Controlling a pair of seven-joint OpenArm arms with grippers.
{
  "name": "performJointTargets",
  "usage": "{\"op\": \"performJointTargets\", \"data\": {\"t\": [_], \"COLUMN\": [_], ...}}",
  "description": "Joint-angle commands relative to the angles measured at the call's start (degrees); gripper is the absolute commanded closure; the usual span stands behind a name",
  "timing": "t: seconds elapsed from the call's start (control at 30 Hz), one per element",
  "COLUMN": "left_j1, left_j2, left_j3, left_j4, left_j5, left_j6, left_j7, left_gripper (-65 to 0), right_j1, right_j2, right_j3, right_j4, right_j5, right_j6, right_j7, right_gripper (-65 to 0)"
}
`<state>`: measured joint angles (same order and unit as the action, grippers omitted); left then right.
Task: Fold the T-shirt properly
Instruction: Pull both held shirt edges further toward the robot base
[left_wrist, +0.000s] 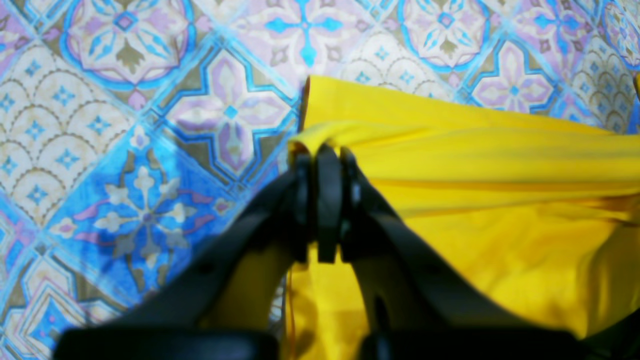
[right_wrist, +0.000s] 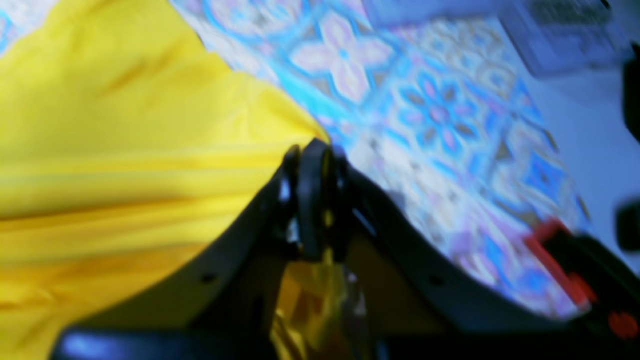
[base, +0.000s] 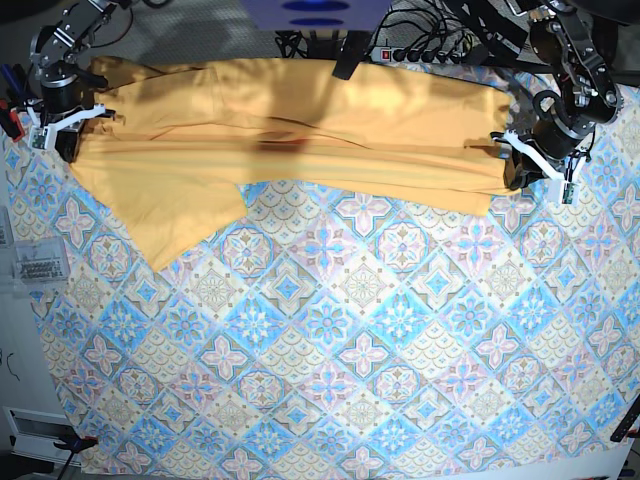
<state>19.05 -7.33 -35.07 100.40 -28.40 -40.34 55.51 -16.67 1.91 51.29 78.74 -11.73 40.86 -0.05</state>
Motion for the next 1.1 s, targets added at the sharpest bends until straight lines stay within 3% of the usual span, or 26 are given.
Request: {"op": "performJointTargets", "data": {"t": [0.0,0.17,0.33,0.6,0.93,1.07], "left_j1": [0.4,0.8,0.9,0.4,0.5,0.4], "left_j2": [-0.8,-1.5,-1.6,-1.6,-1.4,-1.3], "left_j3": [-0.3,-0.2,-0.2,-0.3,-0.8,-0.8], "left_j4": [0.8,0.2,-0.9,-6.1,-6.6,-6.6], "left_j5": [-0.4,-0.3,-0.2,-0.1,-0.3,-0.6], "left_j6": [0.3,0.3,0.3,0.3,0.3,0.3], "left_j7": [-1.0,-1.0,-1.0,-1.2,-1.4,-1.4], "left_gripper": [0.0,0.0,0.0,0.0,-17.4,-19.9], "right_j1": [0.2,-0.9,-0.6,-0.5,-0.4,1.3], "right_j2": [0.6,0.2,0.1,-0.4,-1.8,-1.9], "right_j3": [0.4,0.2,0.2,0.2,0.4,0.6], "right_j4": [0.7,0.6,-1.6,-2.7,-2.3,-2.2], "right_j5": [1.0,0.8,-4.0,-4.1,-4.1,-4.1], "right_j6": [-0.9,-0.9,-0.9,-0.9,-0.9,-0.9], "right_j7": [1.6,1.6,1.6,1.6,1.8,2.5], "right_gripper": [0.0,0.0,-0.1,-1.0,-16.8,-20.6]}}
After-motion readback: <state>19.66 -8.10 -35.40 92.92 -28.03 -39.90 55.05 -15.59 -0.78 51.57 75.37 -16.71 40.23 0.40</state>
